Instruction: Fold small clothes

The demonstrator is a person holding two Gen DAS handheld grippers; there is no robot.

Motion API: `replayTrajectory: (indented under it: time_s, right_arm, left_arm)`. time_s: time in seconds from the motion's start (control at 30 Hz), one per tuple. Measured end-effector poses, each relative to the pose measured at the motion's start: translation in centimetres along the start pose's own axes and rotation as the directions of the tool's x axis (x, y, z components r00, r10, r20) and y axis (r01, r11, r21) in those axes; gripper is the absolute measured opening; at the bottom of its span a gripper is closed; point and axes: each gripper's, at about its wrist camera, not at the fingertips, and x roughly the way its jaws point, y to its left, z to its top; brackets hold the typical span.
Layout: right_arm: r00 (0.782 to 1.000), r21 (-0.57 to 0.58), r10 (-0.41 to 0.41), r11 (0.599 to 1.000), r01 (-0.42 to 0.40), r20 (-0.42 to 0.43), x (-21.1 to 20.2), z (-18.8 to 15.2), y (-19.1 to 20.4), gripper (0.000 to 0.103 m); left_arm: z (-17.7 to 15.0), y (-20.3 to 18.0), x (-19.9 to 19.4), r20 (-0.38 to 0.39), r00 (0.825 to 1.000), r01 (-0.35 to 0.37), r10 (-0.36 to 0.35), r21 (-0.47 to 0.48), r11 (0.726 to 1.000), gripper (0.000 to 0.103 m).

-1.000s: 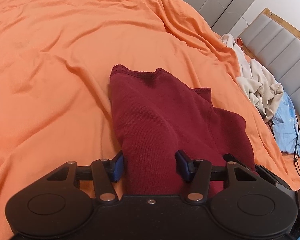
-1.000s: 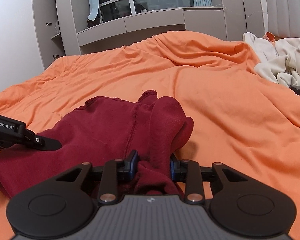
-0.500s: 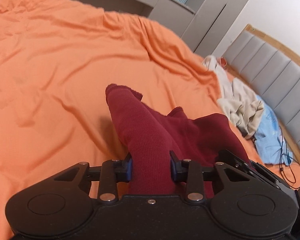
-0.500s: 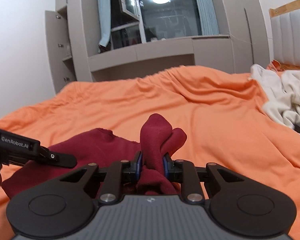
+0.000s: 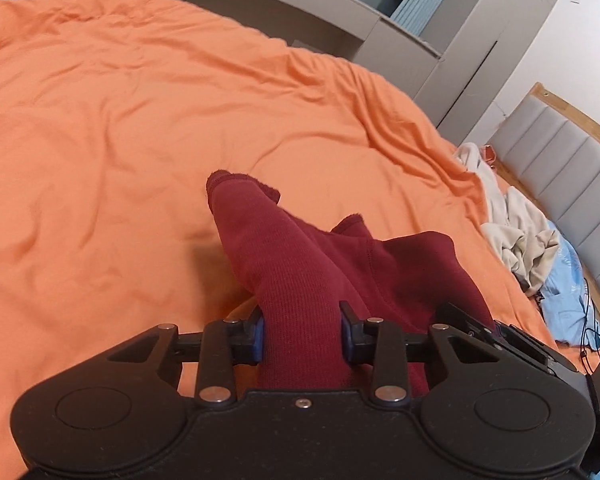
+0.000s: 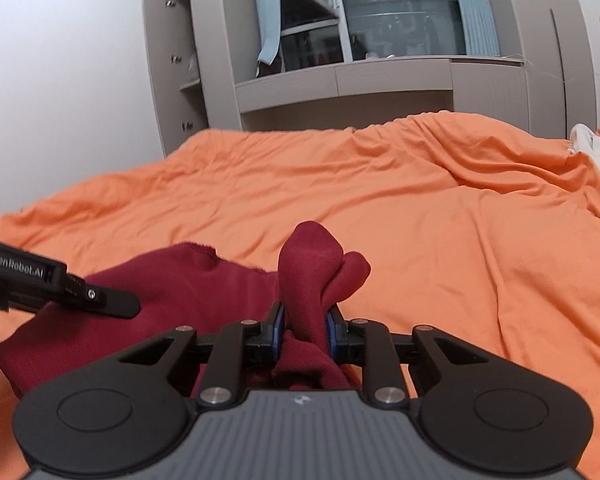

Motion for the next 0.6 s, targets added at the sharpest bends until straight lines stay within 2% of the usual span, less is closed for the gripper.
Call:
replayTrajectory:
  time_s: [0.07, 0.2, 0.27, 0.3, 0.33, 0.37, 0.43, 0.5, 0.6]
  right_arm:
    - [0.999, 0.010, -0.018, 1.000, 0.018, -0.039, 0.2, -0.5, 0.1, 0.030]
    - [0.993, 0.075, -0.038, 0.996, 0.046, -0.110, 0.8, -1.5, -1.2, 0.046]
    - [0.991, 0.101, -0.035, 0.994, 0.048, -0.125, 0.6, -1.6, -1.8, 0.053]
    - [0.991, 0.111, -0.036, 0.993, 0.050, -0.126, 0.3, -1.7, -2.0, 0.059]
    - [0.992, 0.119, -0.039, 0.991, 0.054, -0.120, -0.2, -1.7, -2.1, 0.066]
    - [0.993, 0.125, -0.041, 0.991, 0.055, -0.108, -0.7, -1.6, -2.2, 0.069]
    - [0.996, 0.134, -0.043, 0.990, 0.054, -0.083, -1.9, -1.5, -2.3, 0.084]
    - [0.997, 0.140, -0.045, 0.989, 0.053, -0.056, -3.2, -1.5, -2.1, 0.090]
    - [0.999, 0.141, -0.039, 0.989, 0.041, -0.018, -5.2, -1.8, -1.5, 0.100]
  left_arm:
    - [-0.4, 0.2, 0.4, -0.017, 1.000, -0.009, 0.009, 0.002, 1.000, 0.039]
    - [-0.9, 0.3, 1.1, -0.040, 0.997, -0.062, 0.063, 0.018, 0.998, 0.047]
    - [-0.9, 0.3, 1.0, -0.040, 0.994, -0.097, 0.097, 0.011, 0.995, 0.059]
    - [-1.0, 0.2, 0.7, -0.034, 0.993, -0.115, 0.116, 0.014, 0.993, 0.069]
    - [-1.0, 0.0, 0.3, -0.021, 0.990, -0.138, 0.138, 0.022, 0.990, 0.078]
    - [-1.1, -0.3, -0.3, -0.001, 0.987, -0.160, 0.161, 0.035, 0.986, 0.082]
    - [-1.5, -0.9, -1.7, 0.054, 0.979, -0.200, 0.197, 0.061, 0.978, 0.096]
    - [-2.1, -1.5, -3.3, 0.107, 0.966, -0.243, 0.234, 0.080, 0.967, 0.102]
    - [-3.5, -2.5, -5.9, 0.175, 0.948, -0.288, 0.267, 0.112, 0.951, 0.102]
